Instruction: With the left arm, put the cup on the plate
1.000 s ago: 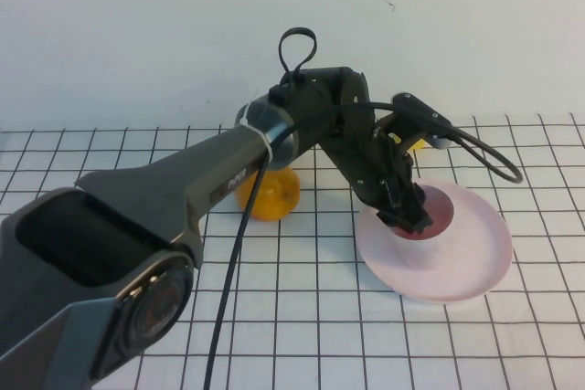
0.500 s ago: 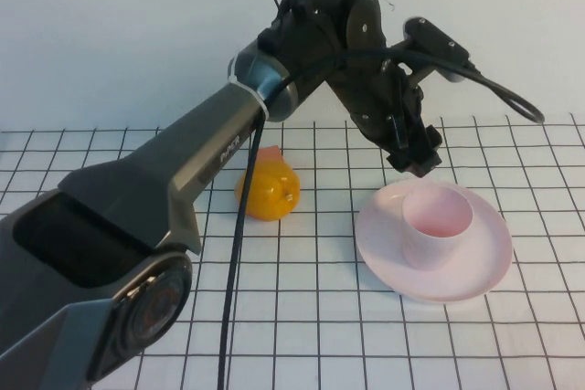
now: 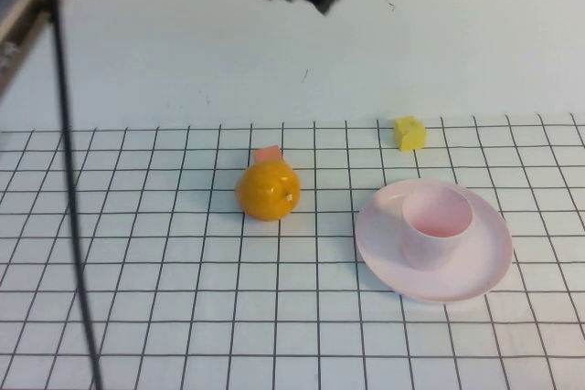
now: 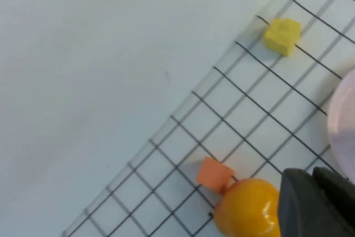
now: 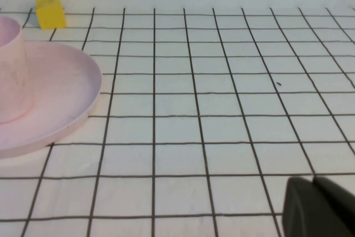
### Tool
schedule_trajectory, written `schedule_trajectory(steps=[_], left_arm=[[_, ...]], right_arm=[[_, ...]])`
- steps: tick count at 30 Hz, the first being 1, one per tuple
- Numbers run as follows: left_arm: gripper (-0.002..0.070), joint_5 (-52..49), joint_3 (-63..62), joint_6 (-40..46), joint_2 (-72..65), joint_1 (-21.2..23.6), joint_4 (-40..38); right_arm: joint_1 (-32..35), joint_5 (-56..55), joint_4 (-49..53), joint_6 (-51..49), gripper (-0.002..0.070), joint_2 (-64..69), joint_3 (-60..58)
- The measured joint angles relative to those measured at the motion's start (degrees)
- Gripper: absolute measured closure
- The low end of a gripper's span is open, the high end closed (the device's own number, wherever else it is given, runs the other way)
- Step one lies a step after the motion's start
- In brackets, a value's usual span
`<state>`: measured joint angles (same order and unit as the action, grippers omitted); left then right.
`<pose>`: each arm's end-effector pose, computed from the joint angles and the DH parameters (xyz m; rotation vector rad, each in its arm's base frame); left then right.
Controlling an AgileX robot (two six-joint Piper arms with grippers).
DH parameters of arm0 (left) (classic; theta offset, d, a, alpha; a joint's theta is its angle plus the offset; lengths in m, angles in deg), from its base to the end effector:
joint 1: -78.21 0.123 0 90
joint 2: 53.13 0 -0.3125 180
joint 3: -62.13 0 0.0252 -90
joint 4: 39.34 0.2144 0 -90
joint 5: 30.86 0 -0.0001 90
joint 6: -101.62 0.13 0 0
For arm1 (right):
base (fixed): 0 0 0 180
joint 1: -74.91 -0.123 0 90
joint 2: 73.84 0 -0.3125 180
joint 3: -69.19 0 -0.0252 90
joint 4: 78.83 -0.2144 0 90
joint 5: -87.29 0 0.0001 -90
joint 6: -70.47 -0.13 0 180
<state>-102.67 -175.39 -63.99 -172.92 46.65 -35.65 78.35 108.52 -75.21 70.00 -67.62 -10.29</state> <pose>0.3676 -0.2165 0.4260 0.9066 2.1558 -0.0673 0.0254 -0.0045 0.1602 0.0245 1.8665 -0.0979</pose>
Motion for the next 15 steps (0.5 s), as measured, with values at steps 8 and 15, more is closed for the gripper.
schedule_trajectory(steps=[8,15], left_arm=[[0.0675,0.1,9.5,-12.6,21.7,4.6,11.5],[0.0676,3.6,28.7,-19.4,37.5,4.9,15.3]], right_arm=[[0.0,0.0,0.0,0.0,0.0678,0.0,0.0],[0.0,0.0,0.0,0.0,0.0678,0.0,0.0]])
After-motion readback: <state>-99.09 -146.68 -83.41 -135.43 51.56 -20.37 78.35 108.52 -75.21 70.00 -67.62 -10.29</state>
